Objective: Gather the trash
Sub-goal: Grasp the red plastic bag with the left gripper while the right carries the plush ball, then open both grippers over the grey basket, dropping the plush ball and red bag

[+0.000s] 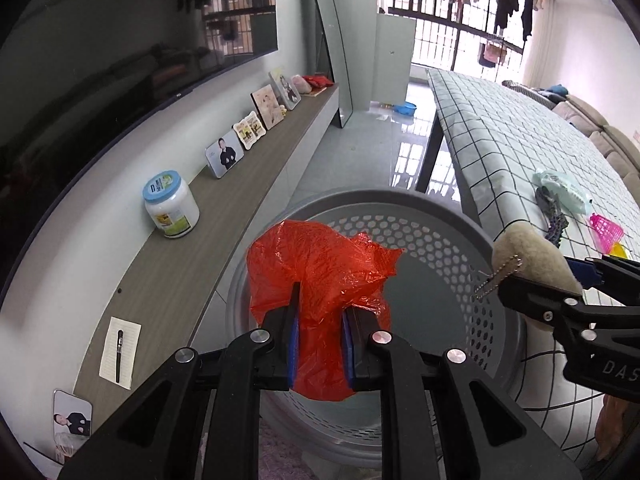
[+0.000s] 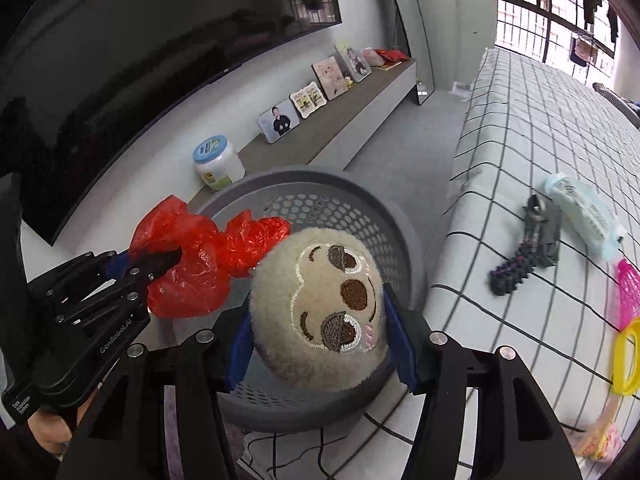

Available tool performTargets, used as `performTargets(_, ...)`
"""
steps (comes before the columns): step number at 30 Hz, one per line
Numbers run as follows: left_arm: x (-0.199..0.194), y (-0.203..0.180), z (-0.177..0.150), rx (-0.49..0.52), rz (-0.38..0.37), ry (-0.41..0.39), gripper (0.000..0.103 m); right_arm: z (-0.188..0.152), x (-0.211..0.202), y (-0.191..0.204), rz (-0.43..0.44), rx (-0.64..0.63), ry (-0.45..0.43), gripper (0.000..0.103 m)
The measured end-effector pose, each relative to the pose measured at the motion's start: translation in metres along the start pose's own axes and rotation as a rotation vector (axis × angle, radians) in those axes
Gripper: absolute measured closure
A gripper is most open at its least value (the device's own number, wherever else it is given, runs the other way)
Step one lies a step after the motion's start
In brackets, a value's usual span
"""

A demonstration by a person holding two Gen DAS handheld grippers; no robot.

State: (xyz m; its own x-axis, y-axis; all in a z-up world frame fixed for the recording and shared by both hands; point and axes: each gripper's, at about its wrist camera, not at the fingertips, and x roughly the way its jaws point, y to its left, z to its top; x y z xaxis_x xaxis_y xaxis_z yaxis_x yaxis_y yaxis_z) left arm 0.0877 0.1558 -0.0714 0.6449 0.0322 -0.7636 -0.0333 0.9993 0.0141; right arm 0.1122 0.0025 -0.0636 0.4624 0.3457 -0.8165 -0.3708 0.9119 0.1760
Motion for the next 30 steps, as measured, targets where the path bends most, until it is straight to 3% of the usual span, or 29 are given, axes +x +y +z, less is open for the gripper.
performTargets(17,0.014,0.007,-0.014,-0.048,0.013,0.063,0.086,-0.004,0.037,0.001,-0.005,-0.016,0.034,0.047)
performTargets(20,0.014,0.007,-0.014,-0.053,0.019,0.063,0.086,-0.003,0.038,0.000,0.002,-0.002,0.031,0.041)
performTargets(24,0.013,0.009,-0.016,-0.061,0.027,0.066,0.083,-0.004,0.036,-0.002,0.012,0.012,0.023,0.033)
performTargets(28,0.012,0.011,-0.017,-0.065,0.043,0.070,0.081,-0.005,0.036,-0.002,0.011,0.015,0.020,0.033)
performTargets(30,0.012,0.012,-0.018,-0.074,0.047,0.074,0.073,-0.003,0.037,-0.003,0.010,0.017,0.016,0.033)
